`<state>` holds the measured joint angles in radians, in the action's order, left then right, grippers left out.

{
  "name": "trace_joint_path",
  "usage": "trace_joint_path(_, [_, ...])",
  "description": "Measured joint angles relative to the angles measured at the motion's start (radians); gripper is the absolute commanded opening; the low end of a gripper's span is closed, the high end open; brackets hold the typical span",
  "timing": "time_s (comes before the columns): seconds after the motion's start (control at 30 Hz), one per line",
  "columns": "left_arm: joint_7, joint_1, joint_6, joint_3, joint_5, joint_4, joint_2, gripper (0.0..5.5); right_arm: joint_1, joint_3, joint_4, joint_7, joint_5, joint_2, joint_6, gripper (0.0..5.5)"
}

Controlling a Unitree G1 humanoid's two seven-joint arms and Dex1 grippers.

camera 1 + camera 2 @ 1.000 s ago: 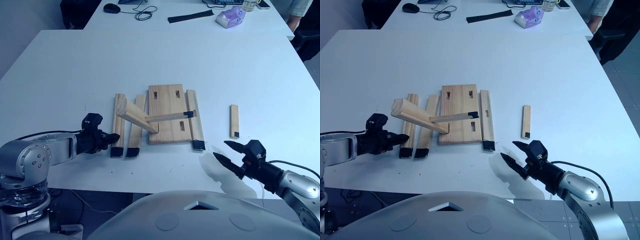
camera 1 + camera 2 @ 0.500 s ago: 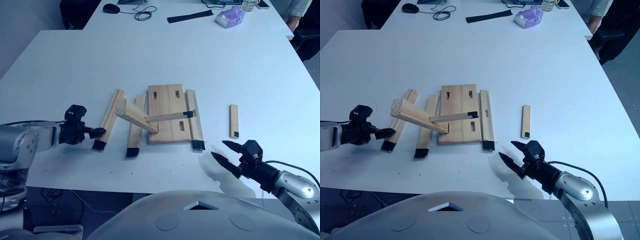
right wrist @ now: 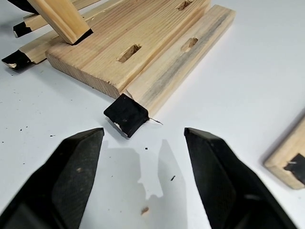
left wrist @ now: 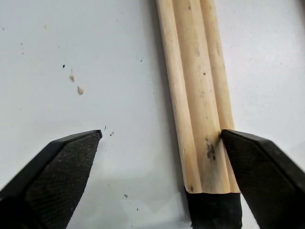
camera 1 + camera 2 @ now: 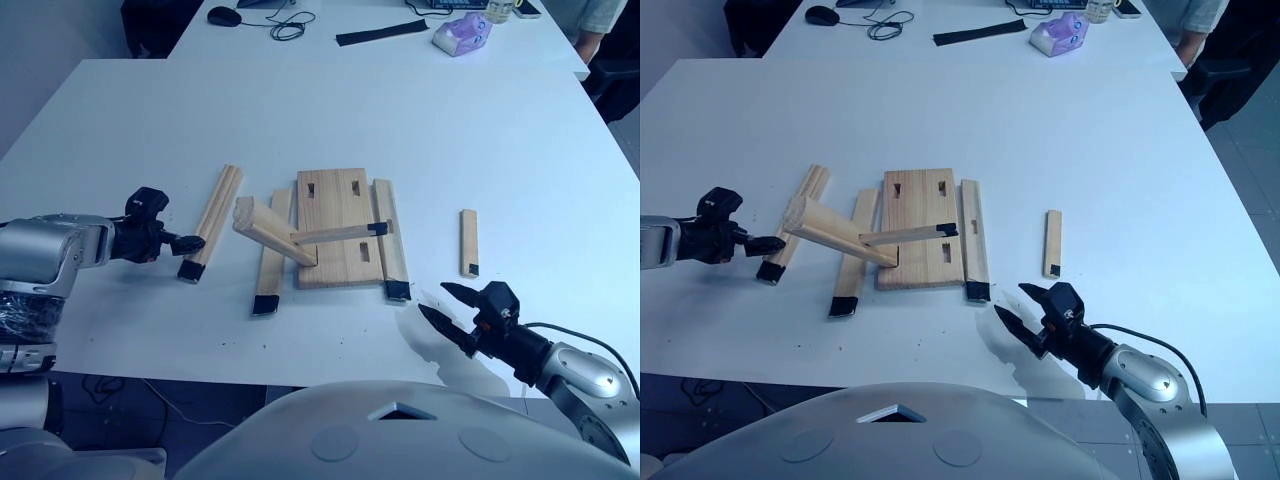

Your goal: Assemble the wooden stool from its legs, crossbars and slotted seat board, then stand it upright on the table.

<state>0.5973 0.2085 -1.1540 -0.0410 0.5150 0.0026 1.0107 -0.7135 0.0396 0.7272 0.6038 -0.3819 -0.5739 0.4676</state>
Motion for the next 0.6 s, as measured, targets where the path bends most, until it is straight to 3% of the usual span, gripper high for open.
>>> trace_joint_path(0.3, [0.039, 0.086, -0.047, -0.009, -0.023, 0.0, 0.0, 4.66, 0.009, -0.015, -0.003, -0.019, 0.011, 0.021, -0.01, 3.09])
trace_joint_path(0.6, [0.007, -0.029, -0.051, -0.001, -0.039, -0.057, -0.075, 4.66, 0.062, -0.02, -0.029, -0.005, 0.01, 0.008, -0.011, 3.09])
